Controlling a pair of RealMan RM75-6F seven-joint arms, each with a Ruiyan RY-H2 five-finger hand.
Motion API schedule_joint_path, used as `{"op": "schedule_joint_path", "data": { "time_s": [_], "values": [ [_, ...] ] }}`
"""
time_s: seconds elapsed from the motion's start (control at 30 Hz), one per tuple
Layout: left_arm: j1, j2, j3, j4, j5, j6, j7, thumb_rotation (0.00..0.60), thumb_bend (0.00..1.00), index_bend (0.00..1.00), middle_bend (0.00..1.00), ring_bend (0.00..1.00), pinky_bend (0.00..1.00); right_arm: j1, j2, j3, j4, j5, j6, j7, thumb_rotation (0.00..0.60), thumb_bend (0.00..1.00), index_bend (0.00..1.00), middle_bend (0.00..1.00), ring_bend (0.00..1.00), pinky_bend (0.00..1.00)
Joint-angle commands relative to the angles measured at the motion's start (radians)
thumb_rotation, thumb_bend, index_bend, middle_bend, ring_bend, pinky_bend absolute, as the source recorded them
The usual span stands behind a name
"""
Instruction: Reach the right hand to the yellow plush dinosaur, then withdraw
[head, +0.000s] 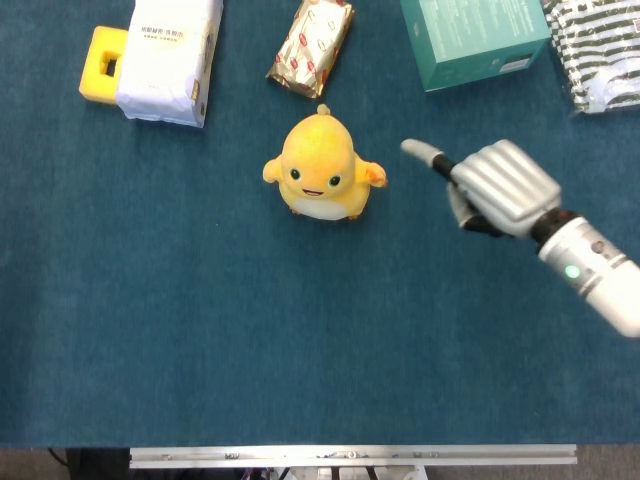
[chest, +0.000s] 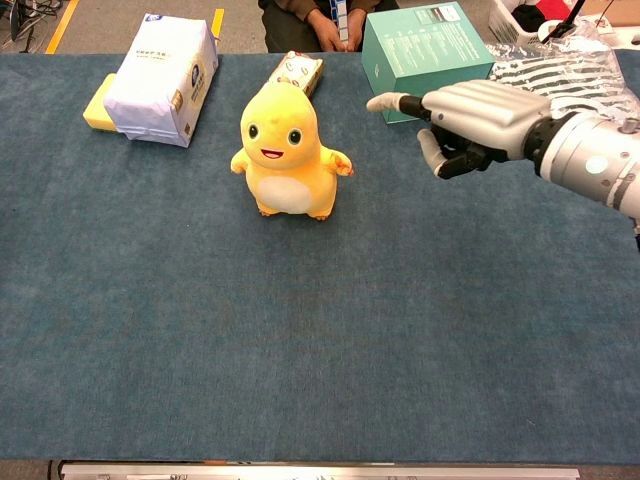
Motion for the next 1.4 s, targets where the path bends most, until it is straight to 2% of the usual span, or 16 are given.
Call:
{"op": "schedule_joint_path", "data": {
  "time_s": [0.03, 0.7, 1.07, 1.4],
  "values": [
    [0.0, 0.0, -0.001, 0.0, -0.001, 0.0, 0.0, 0.6, 0.38, 0.43, 0.5, 0.38, 0.39, 0.026, -0.029, 0.0, 0.015, 0.003, -0.011, 0.005, 0.571, 1.0, 0.07, 1.0, 1.0, 1.0],
    [0.015, 0.009, -0.003, -0.002, -0.009, 0.017, -0.001, 0.6, 0.38, 0.43, 0.5, 0.38, 0.39, 0.134, -0.168, -0.002, 0.112, 0.039, -0.005, 0.022, 0.572, 1.0, 0.07, 1.0, 1.0, 1.0],
    [0.013, 0.007, -0.001, -0.006, -0.002, 0.011, 0.007, 0.6, 0.38, 0.43, 0.5, 0.38, 0.39, 0.087, -0.104, -0.049, 0.06, 0.006, 0.066, 0.042, 0.571, 1.0, 0.07, 1.0, 1.0, 1.0],
    [0.02, 0.009, -0.001, 0.0, -0.015, 0.014, 0.008, 0.6, 0.38, 0.43, 0.5, 0.38, 0.39, 0.14, -0.166, -0.028, 0.128, 0.031, 0.022, 0.056, 0.571, 1.0, 0.07, 1.0, 1.0, 1.0]
  ]
}}
